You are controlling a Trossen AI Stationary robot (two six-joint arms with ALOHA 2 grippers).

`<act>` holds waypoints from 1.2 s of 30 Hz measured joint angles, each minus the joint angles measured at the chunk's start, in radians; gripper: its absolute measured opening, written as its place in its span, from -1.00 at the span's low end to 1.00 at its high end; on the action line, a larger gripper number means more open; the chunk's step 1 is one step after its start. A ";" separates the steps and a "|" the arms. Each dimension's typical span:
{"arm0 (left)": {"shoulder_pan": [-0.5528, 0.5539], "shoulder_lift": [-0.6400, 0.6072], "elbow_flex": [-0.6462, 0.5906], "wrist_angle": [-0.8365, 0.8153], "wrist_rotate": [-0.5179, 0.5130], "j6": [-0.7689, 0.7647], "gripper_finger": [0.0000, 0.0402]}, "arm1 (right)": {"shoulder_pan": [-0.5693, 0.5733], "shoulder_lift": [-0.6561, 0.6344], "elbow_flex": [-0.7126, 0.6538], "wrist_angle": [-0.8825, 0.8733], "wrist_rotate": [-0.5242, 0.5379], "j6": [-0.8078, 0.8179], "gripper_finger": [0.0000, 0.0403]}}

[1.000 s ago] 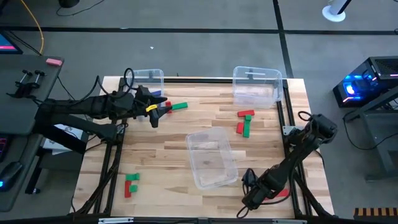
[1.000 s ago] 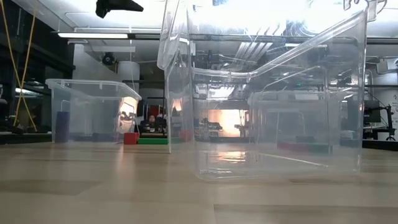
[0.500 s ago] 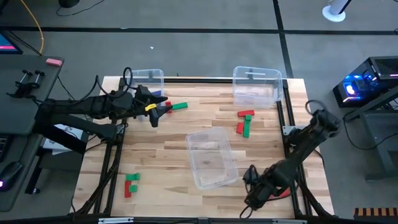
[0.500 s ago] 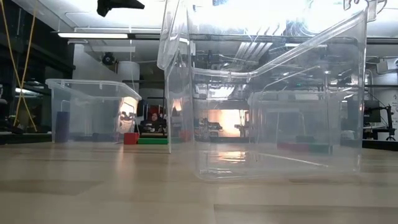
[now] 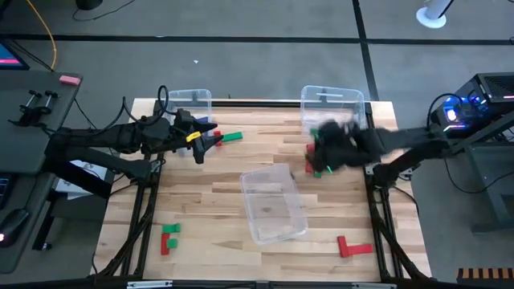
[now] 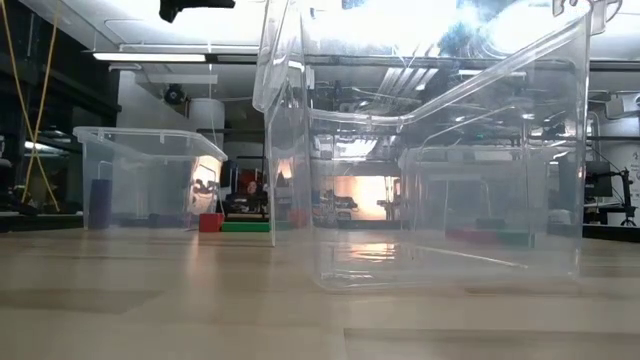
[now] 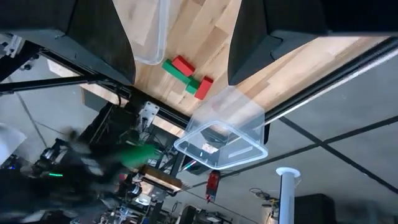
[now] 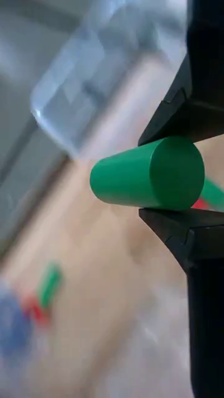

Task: Sort blocks
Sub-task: Put the green block into the top right transparent bin

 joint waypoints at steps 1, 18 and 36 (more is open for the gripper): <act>0.000 0.000 0.000 0.000 0.001 -0.007 0.20 | -0.076 0.003 -0.002 0.002 0.020 -0.047 -0.36; -0.139 0.000 0.000 -0.006 0.099 -0.170 0.20 | -0.990 0.002 -0.257 0.437 -0.494 -0.568 -0.36; -0.238 0.000 0.000 -0.080 0.089 -0.221 0.20 | -0.908 -0.098 -0.220 0.474 -0.694 -0.518 0.50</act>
